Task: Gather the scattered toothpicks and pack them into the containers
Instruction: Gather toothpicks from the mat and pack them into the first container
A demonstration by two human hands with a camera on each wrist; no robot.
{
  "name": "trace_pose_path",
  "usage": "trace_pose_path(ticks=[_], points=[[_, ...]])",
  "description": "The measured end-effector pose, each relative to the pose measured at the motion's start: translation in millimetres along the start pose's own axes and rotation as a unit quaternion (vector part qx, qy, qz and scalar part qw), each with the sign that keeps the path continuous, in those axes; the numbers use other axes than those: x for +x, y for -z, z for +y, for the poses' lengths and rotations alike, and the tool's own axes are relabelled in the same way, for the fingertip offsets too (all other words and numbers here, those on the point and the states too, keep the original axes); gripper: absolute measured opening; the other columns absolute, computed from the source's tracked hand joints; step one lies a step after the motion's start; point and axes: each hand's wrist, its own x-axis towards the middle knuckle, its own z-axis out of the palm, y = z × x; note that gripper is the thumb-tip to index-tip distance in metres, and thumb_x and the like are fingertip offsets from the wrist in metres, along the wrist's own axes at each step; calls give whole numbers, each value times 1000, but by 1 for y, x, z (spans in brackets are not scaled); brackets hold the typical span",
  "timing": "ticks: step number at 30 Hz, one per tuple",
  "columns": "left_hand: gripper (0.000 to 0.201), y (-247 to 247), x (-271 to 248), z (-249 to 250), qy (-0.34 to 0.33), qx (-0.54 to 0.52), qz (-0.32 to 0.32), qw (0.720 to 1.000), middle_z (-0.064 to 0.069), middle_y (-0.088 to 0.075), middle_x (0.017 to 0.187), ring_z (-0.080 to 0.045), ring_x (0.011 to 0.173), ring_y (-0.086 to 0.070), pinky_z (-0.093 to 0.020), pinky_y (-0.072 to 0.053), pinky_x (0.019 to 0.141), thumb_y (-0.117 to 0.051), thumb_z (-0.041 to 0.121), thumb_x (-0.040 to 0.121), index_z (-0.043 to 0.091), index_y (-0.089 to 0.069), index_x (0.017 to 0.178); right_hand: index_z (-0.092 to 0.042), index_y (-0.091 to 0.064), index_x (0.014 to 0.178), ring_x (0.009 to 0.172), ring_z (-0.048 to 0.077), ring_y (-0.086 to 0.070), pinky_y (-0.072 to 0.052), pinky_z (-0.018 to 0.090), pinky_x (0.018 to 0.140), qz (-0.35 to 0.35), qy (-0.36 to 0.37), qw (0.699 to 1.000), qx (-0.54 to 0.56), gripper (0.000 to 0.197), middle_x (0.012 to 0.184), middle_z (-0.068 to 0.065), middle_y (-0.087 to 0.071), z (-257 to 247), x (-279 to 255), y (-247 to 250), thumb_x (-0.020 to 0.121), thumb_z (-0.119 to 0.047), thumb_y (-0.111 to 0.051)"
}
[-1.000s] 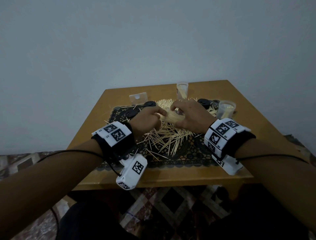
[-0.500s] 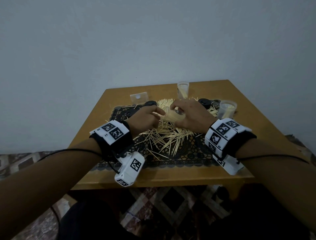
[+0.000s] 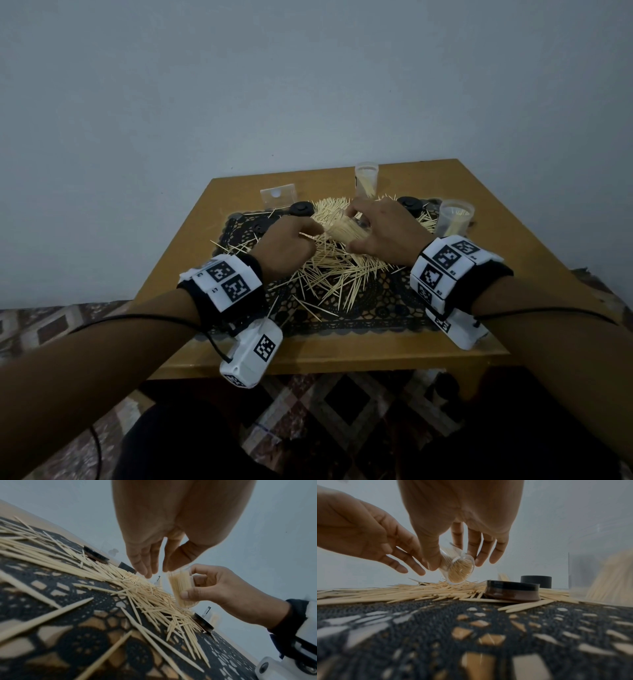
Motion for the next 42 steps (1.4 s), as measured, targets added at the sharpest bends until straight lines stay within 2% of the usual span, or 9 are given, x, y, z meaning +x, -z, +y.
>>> trace_pose_path(ticks=[7, 11, 15, 18, 22, 26, 29, 33, 42], points=[[36, -1, -3, 10, -21, 7, -21, 1000, 3, -59, 81, -16, 68, -54, -27, -44, 60, -49, -6, 83, 9, -64, 112, -21, -58, 113, 93, 20, -60, -52, 36, 83, -14, -2, 1000, 5, 53, 102, 4, -67, 0, 0, -2, 69, -35, -83], [45, 0, 0, 9, -3, -29, 8, 1000, -7, -65, 112, -25, 98, -62, -34, -49, 83, -53, -4, 82, 6, -59, 125, -21, -58, 116, 91, 17, -56, -43, 29, 78, -14, 0, 1000, 8, 53, 95, -3, -60, 1, 1, -2, 71, -35, -83], [48, 0, -1, 10, -20, 31, -37, 999, -13, -69, 101, -33, 86, -62, -40, -52, 75, -52, -4, 82, 14, -62, 125, -22, -58, 114, 91, 18, -57, -41, 28, 77, -16, 2, 1000, 9, 52, 95, -3, -59, 3, 1, -4, 71, -35, -82], [52, 0, -3, 8, -30, 14, -27, 999, -10, -64, 117, -23, 96, -62, -39, -54, 83, -51, -5, 82, 14, -57, 130, -23, -59, 113, 90, 18, -58, -42, 28, 76, -17, 8, 1000, 10, 51, 99, 1, -65, 2, 1, -3, 70, -34, -83], [46, -1, 1, 7, -6, 1, -60, 998, -10, -64, 107, -27, 74, -59, -37, -50, 65, -51, -6, 83, 9, -58, 126, -19, -60, 116, 86, 13, -56, -38, 24, 74, -18, 17, 999, 24, 53, 104, 3, -68, 0, -1, 0, 71, -33, -84], [49, 0, 1, 10, -16, -50, -44, 998, -11, -56, 118, -29, 90, -60, -46, -52, 78, -50, -11, 81, 12, -58, 123, -18, -60, 117, 87, 16, -60, -41, 26, 74, -22, 16, 999, 22, 54, 104, 4, -68, -1, -1, 0, 71, -34, -83], [56, -2, 6, 10, -14, -23, -65, 998, -13, -54, 125, -30, 93, -59, -44, -52, 72, -46, -13, 80, 11, -54, 130, -18, -61, 117, 89, 17, -62, -42, 26, 73, -19, 27, 999, 23, 54, 105, 4, -70, -1, -1, 0, 70, -35, -83], [45, 0, 8, 8, -18, -57, -46, 997, -12, -56, 109, -29, 85, -53, -40, -45, 68, -43, -17, 78, 13, -61, 105, -20, -59, 117, 92, 19, -62, -40, 25, 73, -18, 24, 999, 15, 55, 107, 3, -69, 2, 0, -2, 71, -36, -83], [38, 3, 6, 5, -20, -51, -30, 998, -13, -58, 110, -26, 88, -56, -49, -51, 80, -50, -12, 79, 13, -62, 104, -20, -56, 120, 93, 19, -64, -43, 25, 75, -28, 20, 999, 30, 60, 111, 4, -69, 1, -1, -1, 70, -35, -85]])
